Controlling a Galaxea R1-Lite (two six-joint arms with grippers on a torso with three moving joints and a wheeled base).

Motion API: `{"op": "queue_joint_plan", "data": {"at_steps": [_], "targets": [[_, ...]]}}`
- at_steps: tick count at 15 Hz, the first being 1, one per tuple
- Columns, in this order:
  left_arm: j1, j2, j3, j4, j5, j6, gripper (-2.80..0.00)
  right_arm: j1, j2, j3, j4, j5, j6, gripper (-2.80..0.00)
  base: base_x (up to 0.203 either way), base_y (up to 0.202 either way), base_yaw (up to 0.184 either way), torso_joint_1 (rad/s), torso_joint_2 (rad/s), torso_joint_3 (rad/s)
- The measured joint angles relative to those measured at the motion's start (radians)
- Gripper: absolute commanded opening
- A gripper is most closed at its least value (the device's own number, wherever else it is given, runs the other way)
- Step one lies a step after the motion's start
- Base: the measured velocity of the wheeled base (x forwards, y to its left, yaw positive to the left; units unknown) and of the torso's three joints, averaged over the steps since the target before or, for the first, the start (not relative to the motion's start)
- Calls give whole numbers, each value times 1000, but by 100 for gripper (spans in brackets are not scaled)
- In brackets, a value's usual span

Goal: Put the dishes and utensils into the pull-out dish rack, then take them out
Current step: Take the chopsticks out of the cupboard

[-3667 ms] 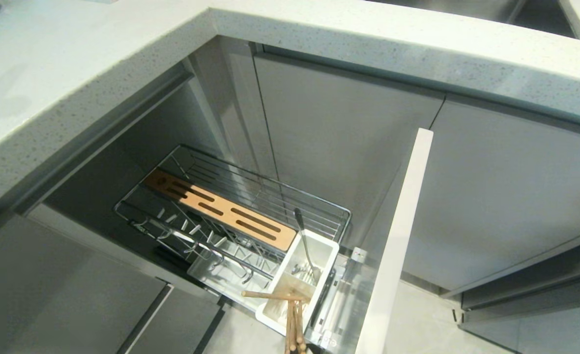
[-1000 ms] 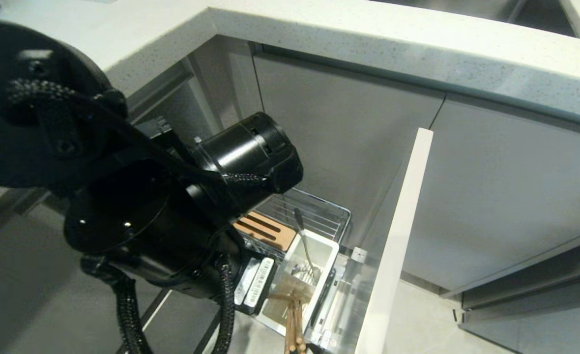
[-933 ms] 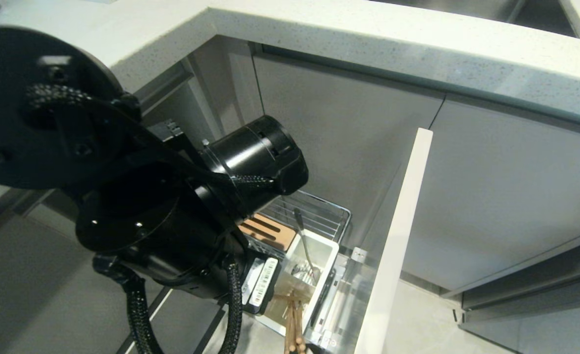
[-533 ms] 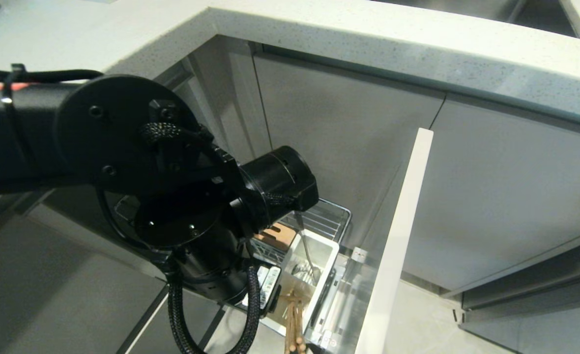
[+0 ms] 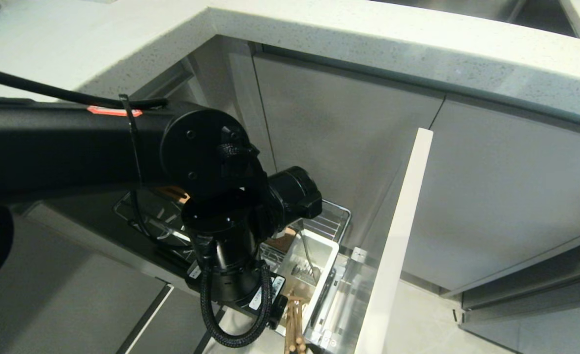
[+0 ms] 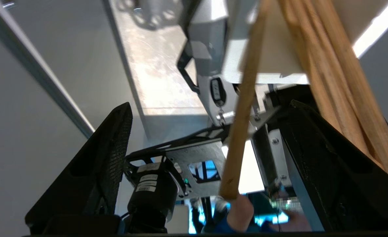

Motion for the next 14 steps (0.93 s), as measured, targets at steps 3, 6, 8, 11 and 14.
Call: {"op": "queue_joint_plan", "data": {"at_steps": [3, 6, 8, 11, 14], "targets": [[17, 25, -15, 0, -41, 34, 0, 0, 0, 0, 0, 0, 0, -280, 0, 0, 0, 0, 0, 0], [28, 51, -36, 0, -55, 47, 0, 0, 0, 0, 0, 0, 0, -280, 0, 0, 0, 0, 0, 0], [31, 67, -49, -1, -55, 47, 0, 0, 0, 0, 0, 0, 0, -280, 0, 0, 0, 0, 0, 0], [39, 78, -61, -1, -55, 46, 0, 0, 0, 0, 0, 0, 0, -280, 0, 0, 0, 0, 0, 0], [42, 81, -68, -1, -55, 45, -280, 0, 0, 0, 0, 0, 0, -280, 0, 0, 0, 0, 0, 0]]}}
